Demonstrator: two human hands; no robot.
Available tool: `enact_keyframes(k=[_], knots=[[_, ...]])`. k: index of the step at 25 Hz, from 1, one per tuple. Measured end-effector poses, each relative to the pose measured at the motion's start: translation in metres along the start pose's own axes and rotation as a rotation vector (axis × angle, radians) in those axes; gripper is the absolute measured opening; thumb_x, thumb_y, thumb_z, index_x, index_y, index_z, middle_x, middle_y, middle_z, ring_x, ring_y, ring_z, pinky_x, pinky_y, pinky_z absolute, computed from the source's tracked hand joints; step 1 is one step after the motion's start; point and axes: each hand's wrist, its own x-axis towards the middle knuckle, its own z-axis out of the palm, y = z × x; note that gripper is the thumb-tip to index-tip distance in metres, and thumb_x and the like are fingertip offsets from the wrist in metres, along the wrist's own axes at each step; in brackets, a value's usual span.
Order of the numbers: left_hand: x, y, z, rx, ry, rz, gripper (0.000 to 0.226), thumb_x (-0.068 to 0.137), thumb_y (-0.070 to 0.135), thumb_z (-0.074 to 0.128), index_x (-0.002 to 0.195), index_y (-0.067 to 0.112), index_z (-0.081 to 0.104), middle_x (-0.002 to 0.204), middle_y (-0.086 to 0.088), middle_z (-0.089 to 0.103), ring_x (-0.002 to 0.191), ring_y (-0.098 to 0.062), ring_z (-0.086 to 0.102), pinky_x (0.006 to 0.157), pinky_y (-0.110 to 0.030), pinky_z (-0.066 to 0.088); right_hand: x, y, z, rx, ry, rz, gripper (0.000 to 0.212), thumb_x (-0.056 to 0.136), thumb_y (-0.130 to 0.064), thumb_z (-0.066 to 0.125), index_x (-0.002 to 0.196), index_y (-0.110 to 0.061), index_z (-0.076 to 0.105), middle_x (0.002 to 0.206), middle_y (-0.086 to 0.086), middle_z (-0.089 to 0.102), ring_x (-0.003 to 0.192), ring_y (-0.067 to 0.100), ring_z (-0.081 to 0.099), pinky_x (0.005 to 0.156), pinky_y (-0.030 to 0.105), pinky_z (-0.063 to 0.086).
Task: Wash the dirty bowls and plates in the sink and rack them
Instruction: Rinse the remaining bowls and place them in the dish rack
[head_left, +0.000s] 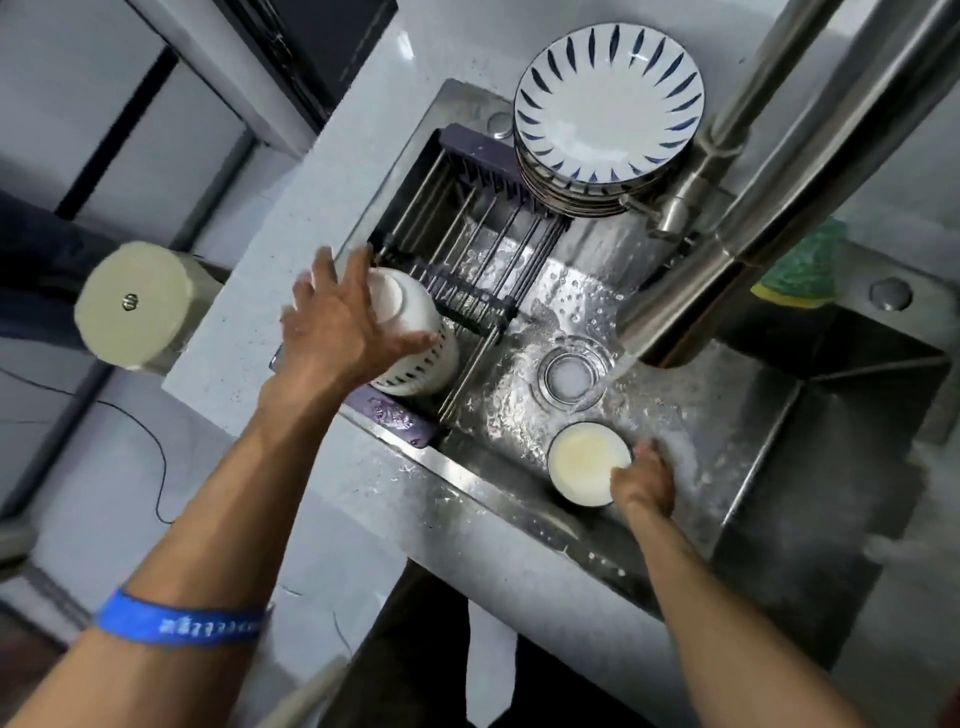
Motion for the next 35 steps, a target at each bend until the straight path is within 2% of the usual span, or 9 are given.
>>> enact_keyframes(k=[4,7,13,17,20,24,27,32,35], knots=[[-0.050,0.039,0.011,-0.182,0.368,0.358,0.050,0.088,0.034,0.068,0.133,0.015,0.054,0.140,-0.013,0.047,0.123,-0.030,0.047,0.096,-0.043,0.047,-0.004,-0.005,-0.010,-0.003,0.116,-0.017,0.034,0.080,-0.003,0.054,0.112,-0.009,0.064,0.117,0.016,0.066,0.102,0.039,0.063,0.083,0.040,0.053],[-0.075,0.069,0.056,-0.284,0.121,0.407,0.035,0.091,0.030,0.057,0.121,0.015,0.062,0.121,-0.007,0.061,0.106,-0.025,0.058,0.087,-0.040,0.053,-0.026,-0.015,-0.030,0.083,0.191,-0.056,0.023,0.078,-0.005,0.056,0.099,-0.013,0.063,0.101,0.017,0.069,0.094,0.039,0.065,0.077,0.038,0.051],[-0.070,0.101,0.123,-1.227,-0.622,-0.450,0.069,0.081,0.050,0.067,0.140,0.020,0.047,0.130,-0.006,0.063,0.116,-0.024,0.061,0.092,-0.036,0.052,-0.063,-0.068,-0.069,0.816,-0.100,0.067,0.016,0.081,-0.001,0.062,0.076,-0.016,0.059,0.062,0.007,0.063,0.049,0.025,0.061,0.052,0.038,0.059],[-0.054,0.116,0.109,-1.018,-0.502,-0.306,0.058,0.090,0.048,0.043,0.139,0.017,0.046,0.133,-0.011,0.056,0.119,-0.028,0.055,0.101,-0.042,0.046,-0.092,-0.063,-0.077,0.098,0.268,-0.665,0.032,0.090,-0.030,0.060,0.118,-0.016,0.060,0.113,0.008,0.066,0.107,0.026,0.058,0.097,0.041,0.047],[-0.032,0.121,0.098,-0.920,-0.616,-0.194,0.059,0.089,0.055,0.037,0.129,0.014,0.052,0.127,-0.015,0.061,0.108,-0.028,0.061,0.098,-0.050,0.050,-0.107,-0.060,-0.087,0.002,0.151,-1.023,0.029,0.092,-0.027,0.061,0.120,-0.018,0.059,0.111,0.001,0.069,0.101,0.018,0.059,0.085,0.032,0.046],[-0.055,0.135,0.109,-0.582,-0.454,0.193,0.062,0.095,0.064,0.024,0.142,0.026,0.037,0.136,-0.007,0.052,0.126,-0.026,0.050,0.109,-0.048,0.040,-0.098,-0.076,-0.089,0.725,-0.042,-0.622,0.027,0.092,0.005,0.057,0.080,-0.019,0.059,0.074,-0.012,0.064,0.069,-0.001,0.056,0.062,0.022,0.045],[-0.065,0.147,0.094,-0.290,-0.271,0.549,0.054,0.100,0.055,0.025,0.119,0.018,0.059,0.114,-0.005,0.059,0.112,-0.020,0.054,0.103,-0.037,0.040,-0.114,-0.071,-0.091,1.170,-0.196,-0.433,0.019,0.094,0.009,0.051,0.095,-0.004,0.065,0.090,0.010,0.072,0.084,0.015,0.068,0.073,0.023,0.055],[-0.023,0.169,0.084,-0.376,-0.576,0.449,0.034,0.087,0.054,0.057,0.095,0.021,0.053,0.089,-0.002,0.062,0.086,-0.027,0.066,0.076,-0.037,0.059,-0.116,-0.067,-0.098,1.406,-0.259,-0.237,0.027,0.090,0.009,0.052,0.099,-0.010,0.070,0.090,0.012,0.073,0.082,0.027,0.068,0.065,0.030,0.057],[-0.037,0.169,0.073,-0.365,-0.547,0.581,0.033,0.093,0.056,0.045,0.108,0.028,0.053,0.102,0.011,0.058,0.096,-0.011,0.057,0.098,-0.048,0.050,-0.117,-0.071,-0.106,1.487,-0.282,-0.188,0.029,0.089,0.010,0.052,0.098,-0.010,0.070,0.089,0.011,0.074,0.084,0.025,0.069,0.066,0.029,0.057]])
